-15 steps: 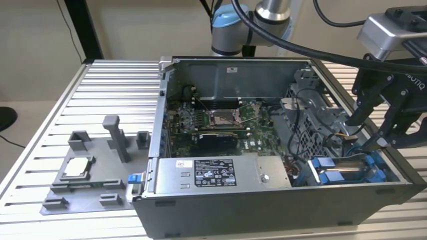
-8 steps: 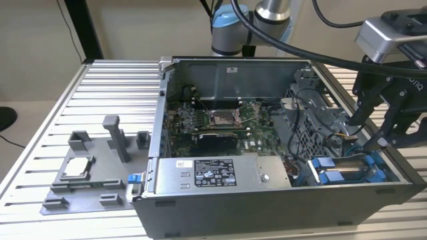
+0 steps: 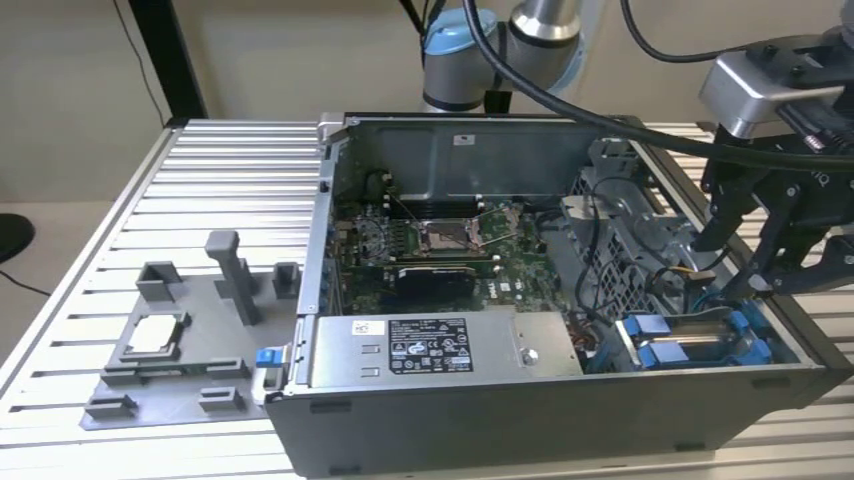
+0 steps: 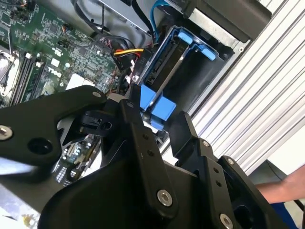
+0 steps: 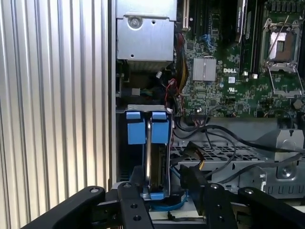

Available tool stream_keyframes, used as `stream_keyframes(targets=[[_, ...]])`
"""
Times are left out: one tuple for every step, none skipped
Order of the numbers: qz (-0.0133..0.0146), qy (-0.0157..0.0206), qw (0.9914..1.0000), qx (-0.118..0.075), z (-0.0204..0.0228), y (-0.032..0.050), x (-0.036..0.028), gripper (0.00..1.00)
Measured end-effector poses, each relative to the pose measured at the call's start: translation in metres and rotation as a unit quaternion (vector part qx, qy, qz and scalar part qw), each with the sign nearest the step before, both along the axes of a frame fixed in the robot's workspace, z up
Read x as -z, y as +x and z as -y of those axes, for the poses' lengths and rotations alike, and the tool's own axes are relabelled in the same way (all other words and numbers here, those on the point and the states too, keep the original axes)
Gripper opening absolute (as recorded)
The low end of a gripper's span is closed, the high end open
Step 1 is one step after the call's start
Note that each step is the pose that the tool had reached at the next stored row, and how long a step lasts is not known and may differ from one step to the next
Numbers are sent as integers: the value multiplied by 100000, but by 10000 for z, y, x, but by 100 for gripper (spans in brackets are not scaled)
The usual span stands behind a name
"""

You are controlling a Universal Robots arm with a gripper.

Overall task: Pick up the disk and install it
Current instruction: 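Insert the first disk wire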

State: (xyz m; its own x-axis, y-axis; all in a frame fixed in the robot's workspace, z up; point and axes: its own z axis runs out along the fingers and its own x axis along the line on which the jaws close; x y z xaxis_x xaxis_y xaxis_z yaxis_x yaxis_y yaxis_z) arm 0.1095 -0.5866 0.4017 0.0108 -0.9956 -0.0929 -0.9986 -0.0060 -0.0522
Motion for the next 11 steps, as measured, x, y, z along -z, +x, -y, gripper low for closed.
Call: stream_keyframes(targets=[[1,4,100000,1,-15,16,18,100],[0,14,100000,2,-29,32,36,100],[-1,21,100000,3,-44,48,54,100],[-1,19,100000,2,-60,64,72,100],[-1,21,100000,0,-75,80,89,100],[-2,38,100000,-3,-92,93,109,100],[-1,39,100000,-3,-110,103,126,100],[-2,64,100000,0,-128,108,146,100],[-1,82,100000,5,-147,109,163,100],[-3,95,100000,10,-168,110,181,100],[-1,116,100000,6,-187,111,199,100]])
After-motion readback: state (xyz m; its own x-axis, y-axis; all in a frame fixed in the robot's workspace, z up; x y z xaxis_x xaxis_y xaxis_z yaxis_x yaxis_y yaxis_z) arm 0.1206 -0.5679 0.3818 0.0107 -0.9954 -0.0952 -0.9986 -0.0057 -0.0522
